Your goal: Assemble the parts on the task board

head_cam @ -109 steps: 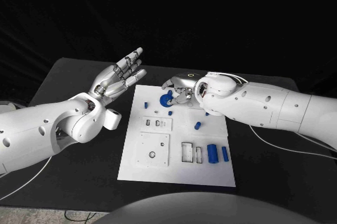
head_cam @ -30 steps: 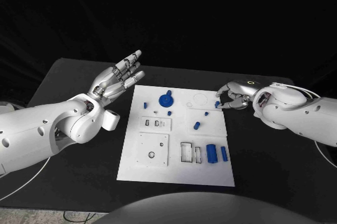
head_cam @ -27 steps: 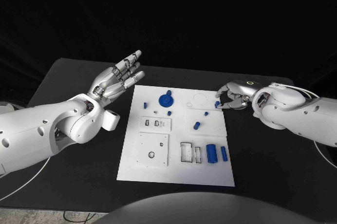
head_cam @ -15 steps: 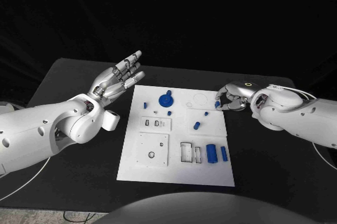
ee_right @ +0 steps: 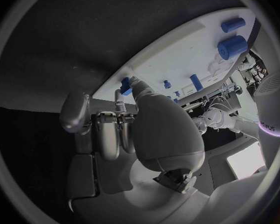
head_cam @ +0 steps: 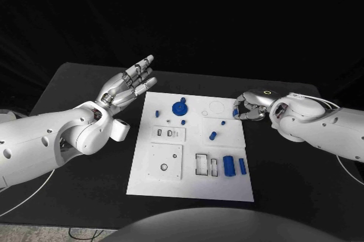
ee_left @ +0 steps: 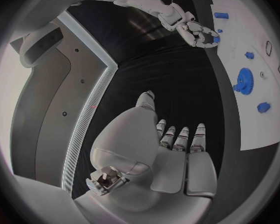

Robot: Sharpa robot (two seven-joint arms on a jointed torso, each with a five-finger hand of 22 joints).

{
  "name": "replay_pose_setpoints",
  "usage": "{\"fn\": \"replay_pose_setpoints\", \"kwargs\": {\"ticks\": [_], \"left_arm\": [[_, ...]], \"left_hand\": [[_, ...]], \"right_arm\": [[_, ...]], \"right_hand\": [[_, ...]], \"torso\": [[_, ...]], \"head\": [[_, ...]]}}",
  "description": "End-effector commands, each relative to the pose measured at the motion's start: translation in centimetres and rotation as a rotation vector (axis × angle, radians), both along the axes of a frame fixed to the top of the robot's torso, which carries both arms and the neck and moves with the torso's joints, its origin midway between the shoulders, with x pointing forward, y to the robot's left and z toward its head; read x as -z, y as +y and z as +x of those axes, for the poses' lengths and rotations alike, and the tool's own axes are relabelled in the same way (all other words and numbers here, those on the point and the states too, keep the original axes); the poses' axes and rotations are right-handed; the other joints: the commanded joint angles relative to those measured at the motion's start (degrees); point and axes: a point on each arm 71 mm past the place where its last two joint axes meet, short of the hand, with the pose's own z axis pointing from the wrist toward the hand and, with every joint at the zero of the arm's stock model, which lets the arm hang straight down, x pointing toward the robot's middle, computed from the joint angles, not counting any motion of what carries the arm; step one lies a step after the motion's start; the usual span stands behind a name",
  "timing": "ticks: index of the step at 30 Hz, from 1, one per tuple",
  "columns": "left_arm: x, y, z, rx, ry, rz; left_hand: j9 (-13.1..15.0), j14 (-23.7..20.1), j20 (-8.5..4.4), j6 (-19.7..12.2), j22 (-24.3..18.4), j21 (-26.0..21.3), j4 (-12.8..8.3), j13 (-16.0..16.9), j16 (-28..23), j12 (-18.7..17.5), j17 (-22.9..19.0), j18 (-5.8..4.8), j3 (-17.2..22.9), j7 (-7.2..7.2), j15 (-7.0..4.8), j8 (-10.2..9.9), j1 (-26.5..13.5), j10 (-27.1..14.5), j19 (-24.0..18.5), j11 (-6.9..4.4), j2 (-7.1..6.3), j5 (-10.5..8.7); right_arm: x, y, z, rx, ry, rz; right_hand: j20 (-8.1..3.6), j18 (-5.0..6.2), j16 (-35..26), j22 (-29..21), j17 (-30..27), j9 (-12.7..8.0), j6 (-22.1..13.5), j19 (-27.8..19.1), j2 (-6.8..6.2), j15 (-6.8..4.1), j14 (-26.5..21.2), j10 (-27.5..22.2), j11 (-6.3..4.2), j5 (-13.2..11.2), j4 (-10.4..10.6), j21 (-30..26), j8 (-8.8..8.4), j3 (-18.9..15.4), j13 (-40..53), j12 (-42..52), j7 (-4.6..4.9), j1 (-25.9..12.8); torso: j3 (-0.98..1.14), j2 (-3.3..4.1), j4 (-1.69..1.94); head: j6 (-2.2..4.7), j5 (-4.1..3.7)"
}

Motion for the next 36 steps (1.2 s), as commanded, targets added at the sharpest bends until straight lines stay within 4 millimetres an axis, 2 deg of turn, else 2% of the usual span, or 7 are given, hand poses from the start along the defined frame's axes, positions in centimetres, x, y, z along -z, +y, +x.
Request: {"fn": "replay_pose_setpoints", "kwargs": {"ticks": [1, 4, 6, 15, 20, 28, 36], "left_arm": [[0.0, -0.2, -0.1, 0.022, 0.002, -0.011], [0.0, -0.2, -0.1, 0.023, 0.003, -0.011], [0.0, -0.2, -0.1, 0.023, 0.004, -0.01], [0.1, -0.1, 0.0, 0.021, 0.007, -0.009], [0.1, -0.1, 0.0, 0.019, 0.009, -0.008], [0.2, -0.2, 0.0, 0.023, 0.015, -0.006], [0.2, -0.3, 0.0, 0.027, 0.02, -0.005]], "left_hand": [[0.02, -0.07, 0.38, -0.31, 0.09, 0.2, 0.07, -0.09, -0.2, -0.2, -0.09, 0.54, 0.36, 0.23, 0.33, 0.09, 0.63, -0.08, -0.02, 0.43, -0.11, 0.26], [0.01, -0.06, 0.45, -0.34, 0.1, 0.21, 0.03, -0.09, -0.2, -0.21, -0.09, 0.54, 0.41, 0.26, 0.43, 0.08, 0.7, -0.08, 0.0, 0.56, -0.06, 0.3], [0.01, -0.06, 0.45, -0.34, 0.1, 0.21, 0.03, -0.09, -0.2, -0.21, -0.09, 0.54, 0.41, 0.26, 0.43, 0.08, 0.7, -0.08, 0.0, 0.56, -0.06, 0.3], [0.01, -0.06, 0.47, -0.36, 0.1, 0.22, 0.01, -0.09, -0.2, -0.21, -0.09, 0.54, 0.44, 0.27, 0.46, 0.08, 0.73, -0.08, 0.01, 0.6, -0.04, 0.31], [0.01, -0.06, 0.5, -0.38, 0.1, 0.23, 0.0, -0.09, -0.2, -0.21, -0.09, 0.54, 0.46, 0.28, 0.49, 0.07, 0.75, -0.08, 0.02, 0.65, -0.01, 0.32], [0.01, -0.06, 0.5, -0.38, 0.1, 0.23, 0.0, -0.09, -0.2, -0.21, -0.09, 0.54, 0.46, 0.28, 0.49, 0.07, 0.75, -0.08, 0.02, 0.65, -0.01, 0.32], [0.0, -0.03, 0.56, -0.4, 0.11, 0.24, -0.05, -0.08, -0.19, -0.19, -0.08, 0.54, 0.53, 0.28, 0.56, 0.07, 0.82, -0.05, 0.03, 0.77, 0.03, 0.35]], "right_arm": [[0.0, 0.1, 0.0, -0.007, -0.021, -0.002], [-0.1, 0.1, 0.0, -0.013, -0.03, 0.008], [-0.2, 0.2, 0.0, -0.015, -0.036, 0.015], [-0.5, 0.5, 0.0, -0.017, -0.063, 0.051], [-1.6, 1.6, -0.2, -0.035, -0.088, 0.08], [-4.8, 5.8, -0.9, -0.121, -0.126, 0.142], [-5.1, 11.1, -1.8, -0.186, -0.068, 0.185]], "right_hand": [[-0.46, 0.04, -0.34, 2.32, 12.28, 0.73, -0.41, 0.16, 0.01, -0.1, 4.53, 6.01, -0.17, 2.88, -0.51, -0.28, 0.8, 0.21, 15.06, 0.22, -0.04, 0.83], [-0.56, 0.03, -0.26, 2.52, 12.36, 1.63, 0.1, 0.27, 0.15, -0.21, 4.57, 6.01, -0.33, 5.89, -0.61, -0.33, 1.92, 0.73, 15.06, 0.22, -0.23, 0.95], [-0.62, 0.01, -0.21, 2.65, 12.42, 2.05, 0.31, 0.36, 0.13, -0.28, 4.6, 6.01, -0.43, 6.94, -0.57, -0.29, 2.42, 0.93, 15.06, 0.22, -0.36, 0.86], [-0.75, -0.06, -0.03, 3.05, 12.59, 3.3, 0.96, 0.67, 0.02, -0.45, 4.71, 6.01, -0.65, 9.86, -0.17, -0.17, 3.82, 1.65, 15.06, 0.22, -0.54, 0.36], [-0.79, -0.08, 0.08, 3.18, 12.69, 3.6, 1.13, 0.8, -0.21, -0.48, 4.77, 6.01, -0.66, 10.69, -0.04, -0.1, 4.14, 1.85, 15.06, 0.22, -0.47, 0.21], [-0.81, -0.15, 0.41, 3.43, 12.99, 3.98, 1.67, 1.1, -0.39, -0.48, 4.93, 6.01, -0.64, 11.14, 0.28, 0.18, 4.61, 2.04, 15.06, 0.22, -0.46, -0.21], [-0.87, -0.1, 0.41, 3.46, 12.99, 4.59, 2.74, 1.19, -0.45, -0.56, 4.96, 6.01, -0.71, 10.92, 0.35, -0.04, 5.41, 2.36, 15.06, 0.22, -0.52, -0.4]], "torso": [[0.01, 0.0, -0.02], [0.0, 0.01, -0.03], [0.0, -0.02, -0.03], [0.0, -0.08, -0.11], [0.0, -0.01, -0.04], [-0.03, -0.01, 0.06], [-0.07, -0.03, 0.09]], "head": [[0.01, 0.03], [0.01, 0.05], [0.01, 0.09], [0.01, 0.51], [0.01, 0.49], [0.01, 0.21], [0.01, 0.09]]}}
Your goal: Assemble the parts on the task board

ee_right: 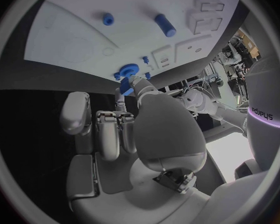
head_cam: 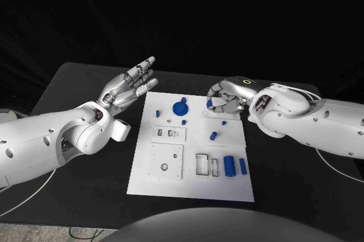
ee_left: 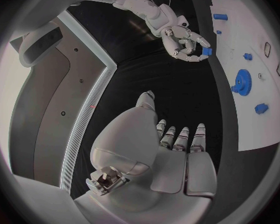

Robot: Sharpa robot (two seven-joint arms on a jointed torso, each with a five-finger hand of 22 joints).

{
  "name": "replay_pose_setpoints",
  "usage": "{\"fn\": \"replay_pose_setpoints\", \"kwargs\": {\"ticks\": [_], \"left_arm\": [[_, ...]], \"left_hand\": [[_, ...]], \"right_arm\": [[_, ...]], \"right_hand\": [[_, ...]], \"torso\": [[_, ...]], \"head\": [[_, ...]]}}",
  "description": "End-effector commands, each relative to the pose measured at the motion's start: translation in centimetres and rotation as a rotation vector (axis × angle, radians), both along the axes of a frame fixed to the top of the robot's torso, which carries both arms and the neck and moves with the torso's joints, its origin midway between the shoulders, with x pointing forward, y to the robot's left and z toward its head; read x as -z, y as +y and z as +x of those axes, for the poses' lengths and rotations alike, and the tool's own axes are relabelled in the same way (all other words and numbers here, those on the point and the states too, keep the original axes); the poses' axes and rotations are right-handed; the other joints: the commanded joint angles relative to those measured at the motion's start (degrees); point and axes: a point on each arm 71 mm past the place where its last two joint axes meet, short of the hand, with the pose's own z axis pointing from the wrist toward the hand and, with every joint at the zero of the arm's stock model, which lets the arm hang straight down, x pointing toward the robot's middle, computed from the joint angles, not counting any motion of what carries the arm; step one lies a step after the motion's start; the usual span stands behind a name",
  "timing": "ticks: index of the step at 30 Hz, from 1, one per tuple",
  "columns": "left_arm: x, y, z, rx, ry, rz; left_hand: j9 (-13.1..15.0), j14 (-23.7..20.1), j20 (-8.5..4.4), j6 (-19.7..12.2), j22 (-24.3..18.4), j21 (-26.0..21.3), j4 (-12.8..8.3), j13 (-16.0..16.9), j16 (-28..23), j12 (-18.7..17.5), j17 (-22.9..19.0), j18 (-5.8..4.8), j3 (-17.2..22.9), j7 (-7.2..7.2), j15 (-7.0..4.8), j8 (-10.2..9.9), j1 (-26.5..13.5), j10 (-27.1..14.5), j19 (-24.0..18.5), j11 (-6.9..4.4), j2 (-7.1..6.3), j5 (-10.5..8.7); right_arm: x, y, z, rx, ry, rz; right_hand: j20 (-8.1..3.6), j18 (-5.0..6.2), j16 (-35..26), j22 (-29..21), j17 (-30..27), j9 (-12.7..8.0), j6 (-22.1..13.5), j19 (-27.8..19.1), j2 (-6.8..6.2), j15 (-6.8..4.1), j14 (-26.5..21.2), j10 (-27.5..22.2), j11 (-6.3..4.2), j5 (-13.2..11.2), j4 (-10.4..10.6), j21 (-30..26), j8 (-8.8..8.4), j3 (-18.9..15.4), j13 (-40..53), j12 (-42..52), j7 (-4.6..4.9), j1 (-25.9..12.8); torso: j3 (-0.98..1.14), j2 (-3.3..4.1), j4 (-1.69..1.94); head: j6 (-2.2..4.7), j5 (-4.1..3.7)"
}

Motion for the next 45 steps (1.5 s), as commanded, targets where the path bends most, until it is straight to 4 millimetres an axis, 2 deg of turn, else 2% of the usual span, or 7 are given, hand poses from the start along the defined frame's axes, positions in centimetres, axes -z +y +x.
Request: {"fn": "replay_pose_setpoints", "kwargs": {"ticks": [1, 6, 9, 13, 17, 29, 45], "left_arm": [[0.0, -0.2, -0.1, 0.021, 0.006, -0.009], [0.0, -0.2, -0.2, 0.018, 0.008, -0.007], [0.0, -0.2, -0.2, 0.017, 0.011, -0.005], [0.0, -0.2, -0.3, 0.015, 0.012, -0.004], [0.0, -0.3, -0.3, 0.014, 0.013, -0.002], [0.1, -0.3, -0.2, 0.013, 0.017, -0.001], [0.4, -0.2, -0.2, 0.016, 0.026, 0.004]], "left_hand": [[0.01, -0.03, 0.56, -0.19, 0.07, 0.24, 0.1, -0.05, -0.19, -0.2, -0.08, 0.54, 0.37, 0.08, 0.56, 0.07, 0.65, -0.05, 0.03, 0.35, -0.14, 0.35], [0.01, -0.03, 0.58, -0.15, 0.07, 0.24, 0.08, -0.04, -0.19, -0.19, -0.08, 0.54, 0.4, 0.09, 0.57, 0.08, 0.69, -0.04, 0.03, 0.36, -0.13, 0.37], [0.02, -0.02, 0.59, -0.13, 0.07, 0.24, 0.05, -0.04, -0.19, -0.19, -0.08, 0.54, 0.42, 0.09, 0.59, 0.09, 0.72, -0.04, 0.03, 0.37, -0.12, 0.4], [0.02, -0.02, 0.61, -0.1, 0.07, 0.25, -0.02, -0.04, -0.19, -0.19, -0.08, 0.54, 0.47, 0.1, 0.6, 0.09, 0.81, -0.03, 0.05, 0.38, -0.1, 0.45], [0.03, -0.01, 0.62, -0.08, 0.08, 0.26, -0.07, -0.04, -0.18, -0.19, -0.07, 0.55, 0.51, 0.11, 0.62, 0.1, 0.87, -0.02, 0.06, 0.39, -0.09, 0.48], [0.03, -0.02, 0.66, -0.05, 0.07, 0.26, -0.19, -0.04, -0.19, -0.19, -0.08, 0.55, 0.63, 0.18, 0.64, 0.11, 1.03, -0.04, 0.06, 0.38, -0.02, 0.55], [0.03, -0.02, 0.69, -0.06, 0.07, 0.26, -0.27, -0.04, -0.18, -0.19, -0.08, 0.55, 0.7, 0.22, 0.66, 0.11, 1.13, -0.04, 0.06, 0.41, 0.02, 0.59]], "right_arm": [[0.4, 1.5, -0.2, 0.015, 0.051, 0.001], [1.1, 3.6, -0.5, 0.007, 0.081, -0.008], [1.7, 4.8, -0.8, 0.011, 0.098, -0.012], [2.6, 6.2, -1.3, 0.019, 0.107, -0.022], [3.4, 7.0, -1.5, 0.028, 0.116, -0.031], [5.0, 8.2, -2.3, 0.029, 0.125, -0.04], [5.3, 8.9, -3.0, 0.01, 0.125, -0.039]], "right_hand": [[-0.04, -0.1, 0.16, 3.48, 12.99, 0.34, 0.66, 0.35, 0.17, -0.34, 5.17, 6.0, -0.29, 0.13, -0.02, -0.01, 0.36, 0.34, 15.08, 0.22, -0.05, -0.22], [-0.06, 0.0, -0.13, 3.3, 12.73, 0.53, 0.88, 0.17, 0.05, -0.36, 5.06, 6.0, -0.3, 0.04, -0.08, -0.48, 0.56, 0.39, 15.08, 0.22, -0.08, -0.26], [-0.07, 0.1, -0.4, 3.12, 12.47, 0.62, 0.85, -0.03, -0.03, -0.37, 4.95, 6.0, -0.3, -0.21, -0.1, -0.93, 0.6, 0.41, 15.08, 0.22, -0.06, -0.31], [-0.07, 0.13, -0.52, 3.06, 12.36, 0.66, 0.83, -0.09, -0.07, -0.37, 4.9, 6.0, -0.29, -0.31, -0.11, -1.1, 0.61, 0.41, 15.08, 0.22, -0.05, -0.34], [-0.08, 0.19, -0.66, 2.96, 12.23, 0.72, 0.85, -0.19, -0.1, -0.38, 4.84, 6.0, -0.3, -0.41, -0.16, -1.34, 0.65, 0.45, 15.08, 0.22, -0.06, -0.33], [-0.09, 0.25, -0.83, 2.84, 12.07, 0.79, 0.85, -0.3, -0.13, -0.39, 4.78, 6.0, -0.3, -0.45, -0.28, -1.64, 0.68, 0.55, 15.08, 0.22, -0.05, -0.23], [-0.12, 0.25, -0.85, 2.86, 12.06, 0.92, 0.68, -0.22, -0.24, -0.4, 4.79, 6.0, -0.28, -0.35, -0.56, -1.69, 0.64, 0.77, 15.08, 0.22, 0.02, -0.02]], "torso": [[-0.08, -0.05, 0.01], [-0.13, -0.02, 0.0], [-0.13, -0.02, 0.06], [-0.1, -0.02, -0.07], [-0.13, -0.04, -0.01], [0.04, -0.03, -0.1], [0.0, -0.03, -0.17]], "head": [[0.01, -0.02], [0.01, 0.14], [0.01, 0.46], [0.01, 1.04], [0.01, 1.0], [0.01, 1.25], [0.01, 1.09]]}}
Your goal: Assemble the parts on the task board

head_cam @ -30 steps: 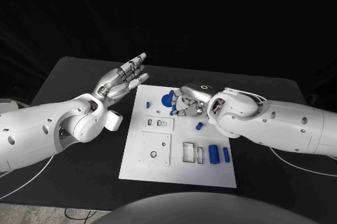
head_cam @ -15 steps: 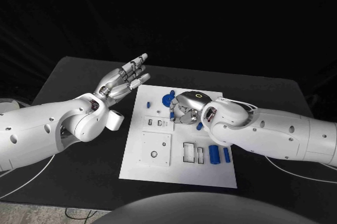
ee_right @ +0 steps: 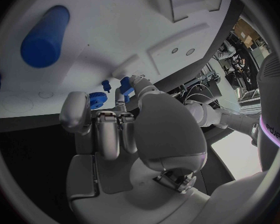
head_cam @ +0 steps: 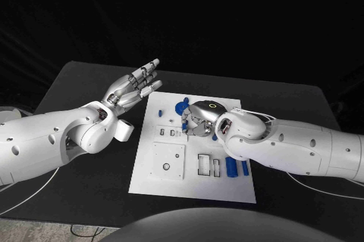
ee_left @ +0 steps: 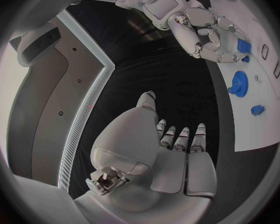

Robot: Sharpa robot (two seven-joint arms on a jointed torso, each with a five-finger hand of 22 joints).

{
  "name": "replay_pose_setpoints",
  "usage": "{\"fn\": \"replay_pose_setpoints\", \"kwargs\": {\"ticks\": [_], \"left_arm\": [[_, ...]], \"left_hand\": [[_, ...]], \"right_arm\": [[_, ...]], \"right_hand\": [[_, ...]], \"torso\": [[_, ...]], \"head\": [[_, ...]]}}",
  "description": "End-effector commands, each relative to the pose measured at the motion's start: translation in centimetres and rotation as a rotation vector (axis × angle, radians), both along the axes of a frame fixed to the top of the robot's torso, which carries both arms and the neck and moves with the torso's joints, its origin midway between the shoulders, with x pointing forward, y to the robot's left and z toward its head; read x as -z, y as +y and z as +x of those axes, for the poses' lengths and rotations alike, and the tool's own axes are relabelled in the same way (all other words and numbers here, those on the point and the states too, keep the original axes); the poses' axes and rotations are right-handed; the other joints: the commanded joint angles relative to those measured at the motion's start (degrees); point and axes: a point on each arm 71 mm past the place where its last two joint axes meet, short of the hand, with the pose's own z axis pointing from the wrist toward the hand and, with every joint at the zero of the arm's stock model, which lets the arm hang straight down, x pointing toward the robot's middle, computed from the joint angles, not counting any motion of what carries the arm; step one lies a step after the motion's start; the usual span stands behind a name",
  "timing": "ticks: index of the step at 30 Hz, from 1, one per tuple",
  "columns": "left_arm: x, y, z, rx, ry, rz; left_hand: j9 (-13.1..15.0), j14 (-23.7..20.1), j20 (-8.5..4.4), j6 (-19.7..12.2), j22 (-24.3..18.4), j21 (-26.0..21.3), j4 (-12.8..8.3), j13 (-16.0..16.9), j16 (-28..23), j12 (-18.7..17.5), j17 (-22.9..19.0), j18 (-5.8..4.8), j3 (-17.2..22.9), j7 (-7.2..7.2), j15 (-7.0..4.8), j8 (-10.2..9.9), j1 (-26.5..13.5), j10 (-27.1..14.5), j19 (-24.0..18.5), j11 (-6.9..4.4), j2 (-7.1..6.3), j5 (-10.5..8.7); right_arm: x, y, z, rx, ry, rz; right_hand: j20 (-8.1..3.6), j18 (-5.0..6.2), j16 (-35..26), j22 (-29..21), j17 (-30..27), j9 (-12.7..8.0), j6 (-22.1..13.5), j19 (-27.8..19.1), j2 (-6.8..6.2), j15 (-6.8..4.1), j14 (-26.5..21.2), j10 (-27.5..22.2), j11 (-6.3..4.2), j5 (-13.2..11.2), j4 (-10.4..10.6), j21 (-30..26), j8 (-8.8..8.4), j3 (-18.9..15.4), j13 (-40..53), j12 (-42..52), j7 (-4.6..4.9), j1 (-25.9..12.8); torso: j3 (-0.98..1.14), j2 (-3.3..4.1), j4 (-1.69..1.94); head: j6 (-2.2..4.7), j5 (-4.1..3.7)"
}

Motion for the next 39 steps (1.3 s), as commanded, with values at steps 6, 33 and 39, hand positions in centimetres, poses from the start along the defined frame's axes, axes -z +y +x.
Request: {"fn": "replay_pose_setpoints", "kwargs": {"ticks": [6, 33, 39], "left_arm": [[0.13, -0.2, -0.13, 0.019, 0.006, -0.008], [0.37, -0.07, -0.09, 0.018, 0.014, -0.005], [0.41, -0.03, -0.05, 0.017, 0.015, -0.003]], "left_hand": [[0.03, -0.08, 0.36, -0.06, 0.09, 0.26, 0.03, -0.1, -0.18, -0.19, -0.08, 0.55, 0.4, 0.22, 0.31, 0.11, 0.62, -0.04, -0.01, 0.41, -0.03, 0.35], [0.03, -0.08, 0.39, -0.1, 0.09, 0.27, -0.05, -0.1, -0.18, -0.2, -0.08, 0.55, 0.49, 0.28, 0.34, 0.1, 0.71, -0.05, 0.0, 0.44, 0.02, 0.39], [0.03, -0.08, 0.39, -0.1, 0.09, 0.27, -0.05, -0.1, -0.18, -0.2, -0.08, 0.55, 0.49, 0.28, 0.34, 0.1, 0.71, -0.05, 0.0, 0.44, 0.02, 0.39]], "right_arm": [[0.36, -0.02, -0.08, 0.01, 0.003, -0.041], [0.79, 0.11, -0.45, -0.01, 0.025, -0.071], [0.71, 0.14, -0.47, -0.012, 0.018, -0.062]], "right_hand": [[-0.07, 0.4, -0.66, 2.51, 11.63, 0.18, -0.52, -0.53, -0.25, -0.27, 4.6, 6.01, -0.06, -0.57, -0.31, -1.19, -0.19, 0.5, 15.1, 0.22, 0.16, 0.13], [0.77, 0.61, -1.41, 2.43, 10.98, -2.47, -7.45, -0.68, -1.53, 0.6, 4.33, 6.01, 0.95, -11.38, -0.95, -3.35, -5.65, -0.13, 15.1, 0.22, 1.29, -1.69], [0.82, 0.63, -1.43, 2.52, 10.96, -3.28, -8.25, -0.62, -1.6, 0.62, 4.32, 6.01, 0.95, -12.95, -0.93, -3.58, -6.72, -0.51, 15.1, 0.22, 1.26, -1.91]], "torso": [[-0.01, 0.03, 0.05], [-0.03, 0.01, 0.06], [-0.02, -0.01, 0.05]], "head": [[0.01, -0.16], [0.01, -0.25], [0.01, -0.27]]}}
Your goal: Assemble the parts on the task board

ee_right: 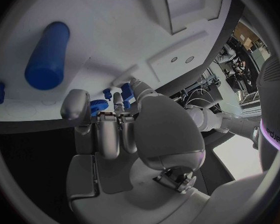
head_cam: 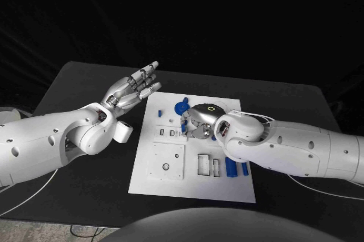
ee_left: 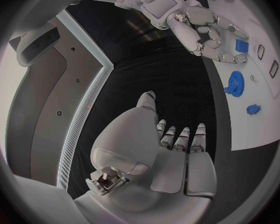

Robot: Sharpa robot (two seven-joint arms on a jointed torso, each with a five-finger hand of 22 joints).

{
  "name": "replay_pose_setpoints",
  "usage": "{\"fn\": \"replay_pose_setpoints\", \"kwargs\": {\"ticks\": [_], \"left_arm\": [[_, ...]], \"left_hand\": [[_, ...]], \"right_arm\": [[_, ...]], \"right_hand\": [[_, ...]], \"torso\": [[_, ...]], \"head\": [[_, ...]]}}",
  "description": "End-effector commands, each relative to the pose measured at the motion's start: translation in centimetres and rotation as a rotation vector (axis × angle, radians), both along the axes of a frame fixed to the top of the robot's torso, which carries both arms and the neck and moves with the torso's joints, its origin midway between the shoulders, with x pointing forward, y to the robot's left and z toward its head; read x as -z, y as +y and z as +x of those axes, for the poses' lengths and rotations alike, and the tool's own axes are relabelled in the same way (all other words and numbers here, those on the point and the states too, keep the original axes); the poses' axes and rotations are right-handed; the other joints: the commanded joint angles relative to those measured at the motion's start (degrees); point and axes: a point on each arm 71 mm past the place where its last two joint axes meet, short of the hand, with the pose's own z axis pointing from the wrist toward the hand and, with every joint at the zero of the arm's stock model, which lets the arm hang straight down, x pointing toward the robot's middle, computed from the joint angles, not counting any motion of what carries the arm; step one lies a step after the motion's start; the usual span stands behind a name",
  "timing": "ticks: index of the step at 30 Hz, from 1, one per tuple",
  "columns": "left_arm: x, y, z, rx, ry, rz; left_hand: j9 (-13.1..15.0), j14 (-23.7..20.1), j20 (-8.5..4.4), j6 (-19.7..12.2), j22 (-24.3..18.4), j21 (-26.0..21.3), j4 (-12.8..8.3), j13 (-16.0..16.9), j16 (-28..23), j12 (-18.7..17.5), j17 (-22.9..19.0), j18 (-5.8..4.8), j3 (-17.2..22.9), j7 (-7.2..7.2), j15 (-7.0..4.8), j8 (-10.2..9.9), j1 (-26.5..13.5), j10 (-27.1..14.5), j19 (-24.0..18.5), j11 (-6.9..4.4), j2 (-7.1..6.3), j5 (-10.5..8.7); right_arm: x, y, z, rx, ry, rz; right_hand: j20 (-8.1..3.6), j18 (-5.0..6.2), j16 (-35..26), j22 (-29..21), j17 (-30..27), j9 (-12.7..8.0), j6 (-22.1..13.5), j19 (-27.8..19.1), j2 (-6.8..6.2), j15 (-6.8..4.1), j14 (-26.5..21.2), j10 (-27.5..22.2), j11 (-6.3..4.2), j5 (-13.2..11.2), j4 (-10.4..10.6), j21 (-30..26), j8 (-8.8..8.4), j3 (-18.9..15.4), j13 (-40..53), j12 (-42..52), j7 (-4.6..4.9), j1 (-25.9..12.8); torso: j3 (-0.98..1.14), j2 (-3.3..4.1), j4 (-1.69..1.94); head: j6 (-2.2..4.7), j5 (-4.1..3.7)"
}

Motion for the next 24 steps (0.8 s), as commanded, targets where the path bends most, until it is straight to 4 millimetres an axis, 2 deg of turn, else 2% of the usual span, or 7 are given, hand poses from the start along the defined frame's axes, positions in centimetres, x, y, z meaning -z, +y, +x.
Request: {"fn": "replay_pose_setpoints", "kwargs": {"ticks": [1, 13, 16, 20, 21, 22, 24], "left_arm": [[0.0, -0.2, 0.0, 0.019, 0.003, -0.012], [0.0, -0.1, -0.1, 0.01, 0.003, -0.017], [-0.1, -0.2, -0.1, 0.0, 0.006, -0.025], [-0.2, -0.1, -0.2, -0.035, -0.008, -0.015], [-0.3, -0.1, -0.2, -0.06, -0.019, -0.002], [-0.4, 0.0, -0.2, -0.092, -0.034, 0.014], [-0.8, 0.1, -0.3, -0.145, -0.061, 0.043]], "left_hand": [[0.03, -0.09, 0.4, -0.1, 0.09, 0.27, 0.13, -0.07, -0.18, -0.2, -0.08, 0.55, 0.31, 0.28, 0.35, 0.1, 0.72, -0.05, -0.01, 0.44, 0.02, 0.39], [0.03, -0.08, 0.43, -0.06, 0.1, 0.27, 0.05, -0.08, -0.18, -0.21, -0.08, 0.55, 0.38, 0.34, 0.38, 0.11, 0.79, -0.07, -0.01, 0.48, 0.05, 0.41], [0.05, 0.12, 0.46, 0.06, 0.12, 0.33, -0.14, -0.06, -0.1, -0.19, 0.0, 0.56, 0.48, 0.61, 0.41, 0.13, 0.96, -0.03, 0.08, 0.59, 0.0, 0.49], [0.14, 0.58, 0.74, 0.68, 0.23, 0.58, -0.5, 0.04, 0.08, -0.1, 0.17, 0.58, 0.61, 1.27, 0.62, 0.24, 1.2, 0.24, 0.41, 0.85, -0.24, 0.54], [0.18, 1.37, 1.1, 1.11, 0.38, 0.92, -0.62, 0.32, 0.43, 0.18, 0.42, 0.59, 0.76, 1.54, 1.01, 0.3, 1.28, 1.07, 0.9, 1.56, -0.29, 0.58], [0.32, 6.17, 1.75, 2.15, 1.1, 2.54, -0.81, 1.99, 2.93, 1.97, 1.75, 0.3, 1.29, 2.11, 2.26, 0.48, 1.7, 6.17, 3.37, 4.31, -0.35, 0.54], [0.62, 20.83, 1.74, 4.23, 3.09, 7.13, -0.79, 7.57, 11.77, 8.1, 5.39, -0.94, 1.99, 3.67, 4.27, 0.88, 2.3, 21.71, 10.91, 8.38, -0.83, 0.69]], "right_arm": [[0.0, 0.0, -0.1, -0.01, -0.008, -0.008], [-1.8, -0.6, -0.6, -0.024, -0.095, 0.1], [-3.3, -1.0, -0.7, -0.027, -0.125, 0.138], [-5.9, -1.9, -0.8, -0.025, -0.136, 0.185], [-6.6, -2.1, -0.8, -0.027, -0.13, 0.2], [-7.3, -2.5, -0.9, -0.023, -0.121, 0.22], [-8.4, -3.1, -1.0, -0.011, -0.102, 0.254]], "right_hand": [[0.36, 0.64, -0.33, 2.57, 10.92, -0.36, -0.83, 0.21, -0.14, 0.4, 4.1, 6.0, 0.51, -0.68, -0.01, -0.39, -0.57, -0.39, 15.07, 0.22, -0.08, -0.4], [0.16, 0.7, -0.51, 2.78, 10.75, -2.59, -4.69, 0.35, -0.67, 0.14, 4.05, 6.0, 0.15, -3.24, 0.42, -1.05, -3.53, -1.6, 15.07, 0.21, -0.59, -0.52], [0.01, 0.86, -0.9, 2.6, 10.41, -4.3, -8.15, 0.0, -1.56, -0.04, 3.87, 5.31, -0.12, -4.68, 1.58, -2.15, -5.6, -2.19, 14.57, -0.34, -0.94, -0.22], [-0.01, 0.87, -1.06, 2.67, 10.28, -5.65, -9.1, -0.06, -2.8, -0.01, 3.79, 5.12, 0.01, -6.4, 4.25, -2.73, -6.19, -2.7, 14.43, -0.49, -0.76, 0.61], [0.04, 0.84, -1.06, 2.71, 10.28, -5.88, -8.96, -0.04, -2.98, 0.09, 3.79, 5.14, 0.1, -7.07, 5.04, -2.81, -6.12, -2.82, 14.44, -0.48, -0.54, 0.81], [0.1, 0.85, -1.1, 2.74, 10.25, -6.1, -8.74, -0.05, -2.98, 0.21, 3.77, 5.1, 0.27, -7.65, 5.76, -2.95, -6.0, -2.84, 14.42, -0.51, -0.34, 1.18], [0.17, 0.73, -0.67, 3.07, 10.63, -6.22, -7.67, 0.32, -2.44, 0.29, 3.96, 5.66, 0.4, -8.02, 6.47, -2.38, -5.39, -2.8, 14.82, -0.06, -0.18, 1.74]], "torso": [[0.02, -0.02, -0.02], [0.09, 0.04, 0.04], [0.11, 0.03, 0.01], [0.19, -0.01, 0.01], [0.2, -0.05, -0.05], [0.21, -0.11, -0.07], [0.32, -0.27, -0.11]], "head": [[0.01, 0.0], [0.01, 0.21], [0.01, 0.34], [0.01, 0.44], [0.01, 0.53], [0.01, 0.56], [0.01, 0.67]]}}
